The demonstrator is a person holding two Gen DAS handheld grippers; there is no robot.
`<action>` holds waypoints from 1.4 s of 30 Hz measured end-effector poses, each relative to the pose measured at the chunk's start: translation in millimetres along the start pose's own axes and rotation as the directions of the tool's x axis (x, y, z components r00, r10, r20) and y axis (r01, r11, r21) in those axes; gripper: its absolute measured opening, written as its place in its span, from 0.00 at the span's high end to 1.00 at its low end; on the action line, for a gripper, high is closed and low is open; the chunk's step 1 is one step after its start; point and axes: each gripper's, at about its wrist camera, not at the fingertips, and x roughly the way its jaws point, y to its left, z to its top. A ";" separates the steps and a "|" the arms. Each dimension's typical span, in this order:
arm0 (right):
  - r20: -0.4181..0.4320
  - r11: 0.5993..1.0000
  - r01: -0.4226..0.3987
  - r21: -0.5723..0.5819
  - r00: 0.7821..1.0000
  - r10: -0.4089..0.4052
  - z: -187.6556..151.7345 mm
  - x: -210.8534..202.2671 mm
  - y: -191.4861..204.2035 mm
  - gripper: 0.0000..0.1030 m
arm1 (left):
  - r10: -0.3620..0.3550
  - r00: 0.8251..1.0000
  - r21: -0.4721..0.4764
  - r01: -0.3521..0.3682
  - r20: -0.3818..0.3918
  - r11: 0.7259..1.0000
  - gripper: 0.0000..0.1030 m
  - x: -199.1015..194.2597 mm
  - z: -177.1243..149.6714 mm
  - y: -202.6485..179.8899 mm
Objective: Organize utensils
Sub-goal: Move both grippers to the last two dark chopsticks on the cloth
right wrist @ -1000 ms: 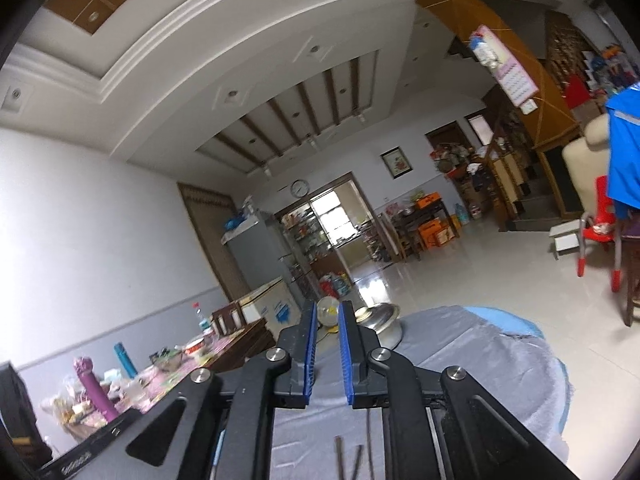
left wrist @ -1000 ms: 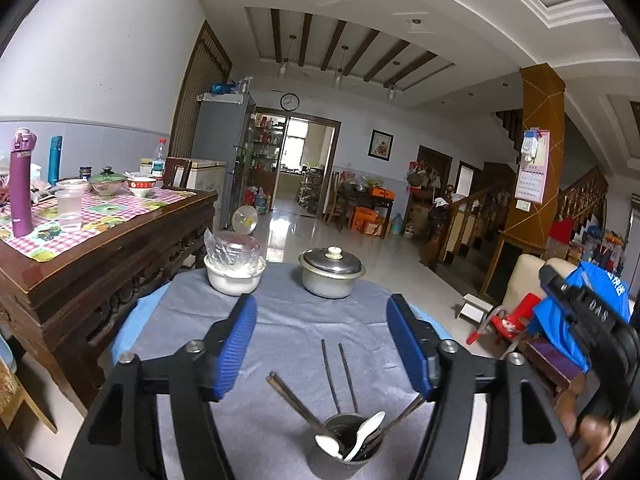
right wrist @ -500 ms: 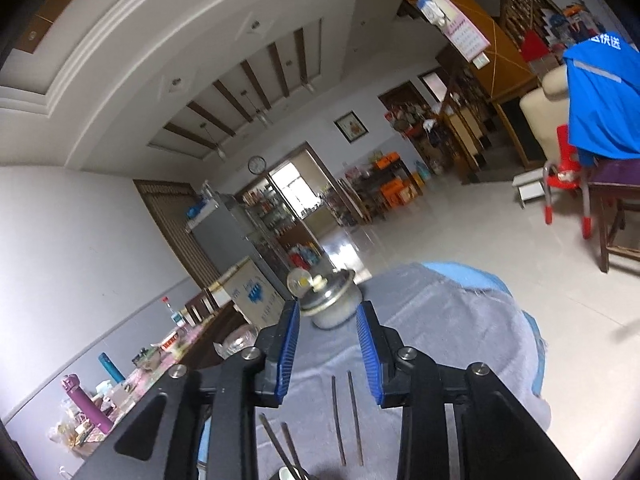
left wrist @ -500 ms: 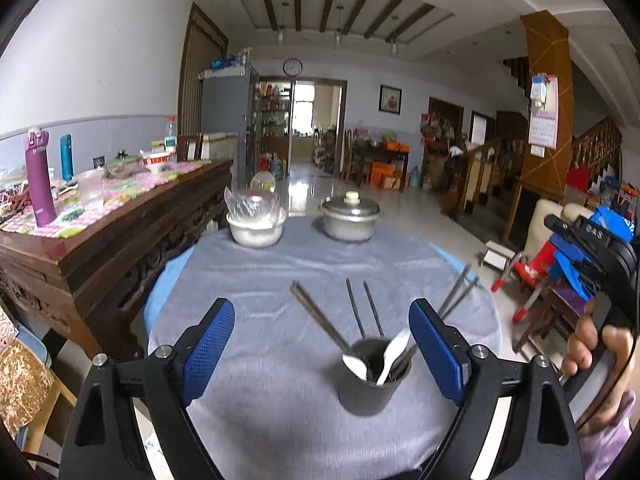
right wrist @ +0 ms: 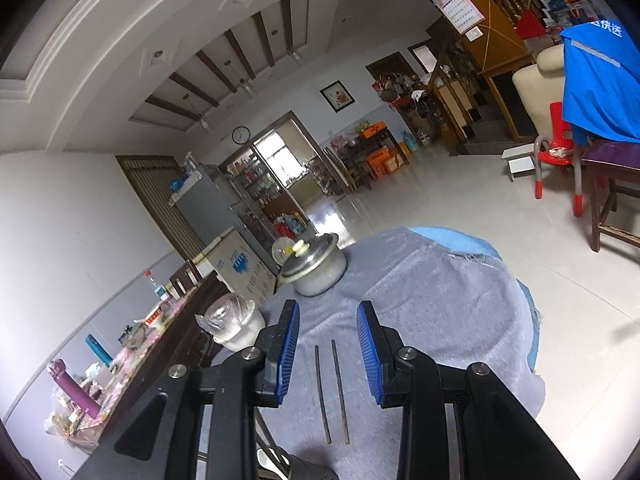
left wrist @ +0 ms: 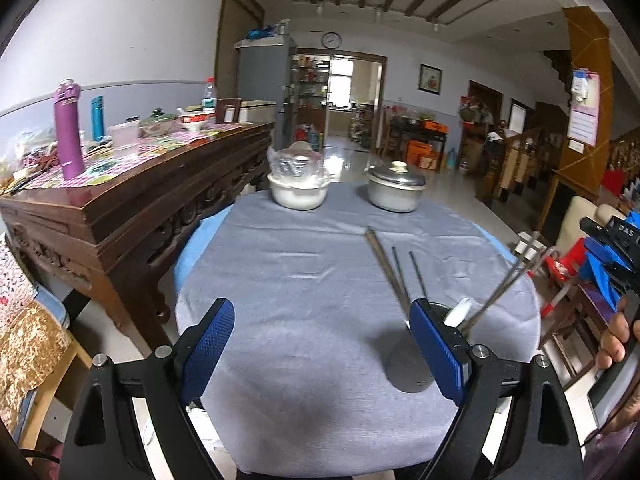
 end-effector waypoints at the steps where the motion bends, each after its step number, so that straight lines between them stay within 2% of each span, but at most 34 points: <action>1: -0.004 1.000 0.005 -0.002 1.000 -0.005 -1.4 2.2 -0.2 0.68 | 0.006 1.000 -0.003 -0.006 -0.003 1.000 0.13 1.6 -1.2 2.6; 13: -0.103 0.998 0.062 -0.001 0.993 -0.062 -20.6 40.9 -14.7 0.68 | 0.083 0.991 -0.075 -0.092 -0.108 0.993 0.13 44.1 -10.1 35.0; 22: -0.182 0.996 0.092 0.001 0.979 -0.090 -35.9 70.4 -25.3 0.68 | 0.124 0.970 -0.111 -0.149 -0.208 0.983 0.13 85.1 -18.5 54.2; 33: -0.277 0.993 0.122 0.007 0.954 -0.115 -57.9 108.0 -43.0 0.68 | 0.160 0.935 -0.133 -0.210 -0.316 0.969 0.13 136.3 -30.0 71.8; 42: -0.334 0.991 0.135 0.002 0.934 -0.126 -71.9 132.8 -52.8 0.68 | 0.181 0.915 -0.121 -0.238 -0.360 0.964 0.13 161.6 -36.7 73.0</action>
